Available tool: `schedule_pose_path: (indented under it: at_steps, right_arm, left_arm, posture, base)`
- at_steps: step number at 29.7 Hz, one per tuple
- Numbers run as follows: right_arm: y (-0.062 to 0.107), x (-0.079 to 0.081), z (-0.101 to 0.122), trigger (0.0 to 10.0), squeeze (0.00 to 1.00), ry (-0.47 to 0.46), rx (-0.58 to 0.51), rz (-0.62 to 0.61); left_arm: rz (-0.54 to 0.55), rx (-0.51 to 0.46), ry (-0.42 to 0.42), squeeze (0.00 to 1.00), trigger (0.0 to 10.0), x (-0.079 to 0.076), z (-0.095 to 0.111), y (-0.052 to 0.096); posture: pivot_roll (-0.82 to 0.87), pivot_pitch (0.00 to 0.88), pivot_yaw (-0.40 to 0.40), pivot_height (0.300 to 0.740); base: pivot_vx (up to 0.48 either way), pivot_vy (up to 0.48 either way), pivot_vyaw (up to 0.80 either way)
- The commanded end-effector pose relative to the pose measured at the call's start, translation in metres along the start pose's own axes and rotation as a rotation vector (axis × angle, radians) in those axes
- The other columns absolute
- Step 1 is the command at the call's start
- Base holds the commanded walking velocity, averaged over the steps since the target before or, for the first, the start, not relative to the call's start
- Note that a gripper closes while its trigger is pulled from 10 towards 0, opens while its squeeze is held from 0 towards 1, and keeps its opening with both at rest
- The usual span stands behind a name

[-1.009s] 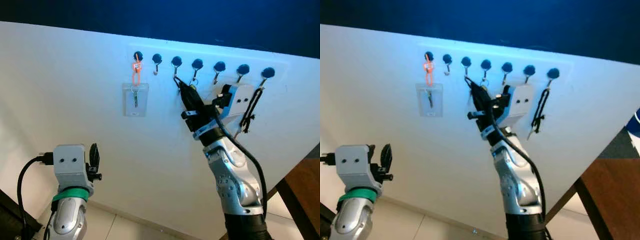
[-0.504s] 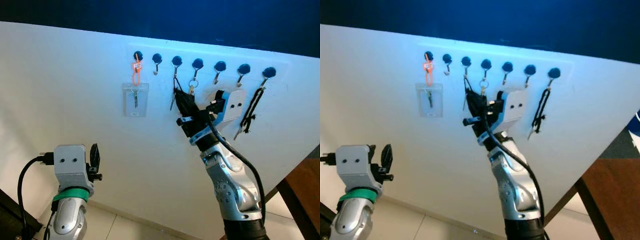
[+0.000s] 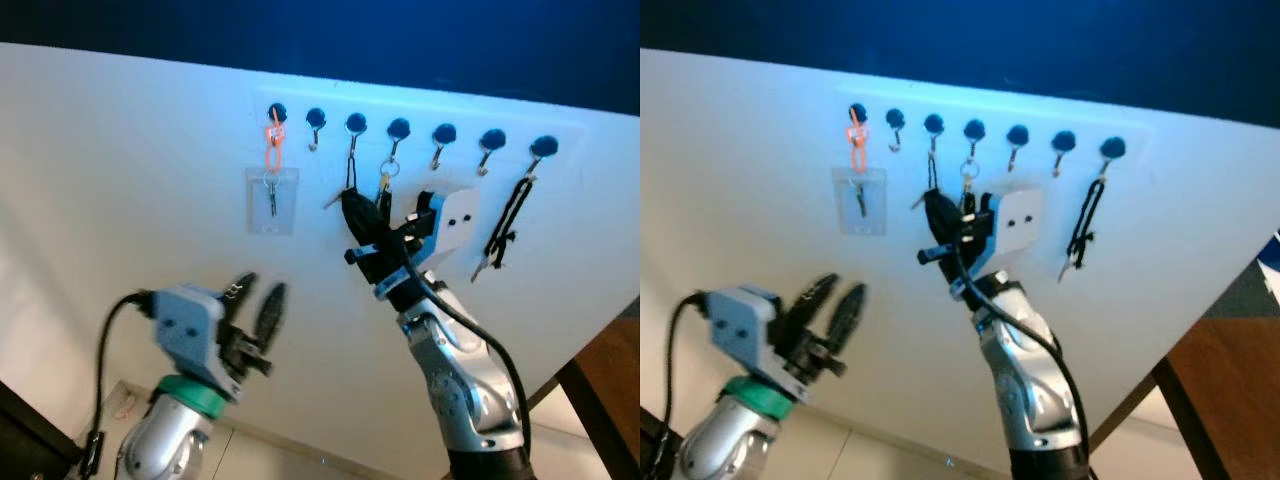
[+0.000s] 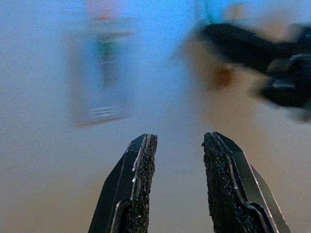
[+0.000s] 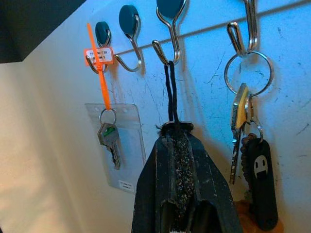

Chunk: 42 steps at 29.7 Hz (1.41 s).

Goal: Hang keys on a hook

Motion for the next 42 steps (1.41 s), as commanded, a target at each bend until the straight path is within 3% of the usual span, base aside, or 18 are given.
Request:
schedule_pose_path:
  at_steps: [1,5,10,20,21,28,29,36,42]
  right_arm:
    - [0.004,-0.005,-0.015,10.0,0.0,-0.011,0.058,-0.03]
    - [0.004,-0.007,-0.015,10.0,0.0,-0.008,0.058,-0.038]
    - [0.003,-0.011,-0.013,10.0,0.0,-0.004,0.052,-0.054]
    - [0.004,-0.012,-0.013,10.0,0.0,-0.007,0.052,-0.057]
    - [0.004,-0.012,-0.013,10.0,1.0,-0.012,0.051,-0.057]
    - [0.004,-0.011,-0.012,10.0,1.0,-0.015,0.042,-0.048]
    - [0.004,-0.01,-0.01,10.0,0.0,-0.002,0.036,-0.04]
    - [0.011,-0.01,-0.012,10.0,0.0,-0.007,0.03,-0.036]
    - [0.046,-0.014,-0.04,10.0,0.0,-0.011,0.146,-0.051]
  left_arm:
    - [-0.057,0.0,0.012,0.0,10.0,-0.008,0.003,0.001]
    - [-0.101,-0.012,0.01,0.0,10.0,-0.015,0.007,0.0]
    - [-0.081,-0.03,-0.014,0.0,10.0,-0.007,0.01,0.0]
    - [-0.113,-0.048,-0.005,0.0,10.0,-0.009,0.018,0.001]
    - [-0.117,-0.052,-0.002,0.0,10.0,-0.01,0.019,0.0]
    - [-0.112,-0.053,0.003,0.0,10.0,-0.009,0.02,0.0]
    - [-0.105,-0.053,0.008,0.0,10.0,-0.008,0.019,0.0]
    - [-0.095,-0.051,0.012,0.0,10.0,-0.005,0.018,0.0]
    - [-0.087,-0.037,0.028,0.0,10.0,-0.004,0.015,0.005]
  posture:
    - [-0.18,0.125,0.082,0.74]
    - [-0.18,0.125,0.082,0.74]
    - [-0.18,0.125,0.082,0.74]
    - [-0.18,0.125,0.082,0.74]
    - [-0.18,0.125,0.082,0.74]
    - [-0.18,0.125,0.082,0.74]
    - [-0.18,0.12,0.087,0.74]
    - [-0.18,0.114,0.088,0.74]
    - [-0.18,0.108,0.086,0.74]
  base:
    - [0.0,0.0,0.0]
    - [0.0,0.0,0.0]
    - [0.0,0.0,0.0]
    - [0.0,0.0,0.0]
    - [0.0,0.0,0.0]
    - [0.0,0.0,0.0]
    - [0.0,0.0,0.0]
    - [0.0,0.0,0.0]
    - [0.0,0.0,0.0]
Point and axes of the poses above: a point about 5 cm out from each wrist's last joint towards the gripper, its own y axis pointing back from the gripper into the wrist, its own z axis along the axis of the wrist's last joint, x = y × z, the point moved 4 cm from there along -y, pointing out of the wrist towards the gripper, and after that the axes turned 11 degrees about -y, right-handed, at the moved point
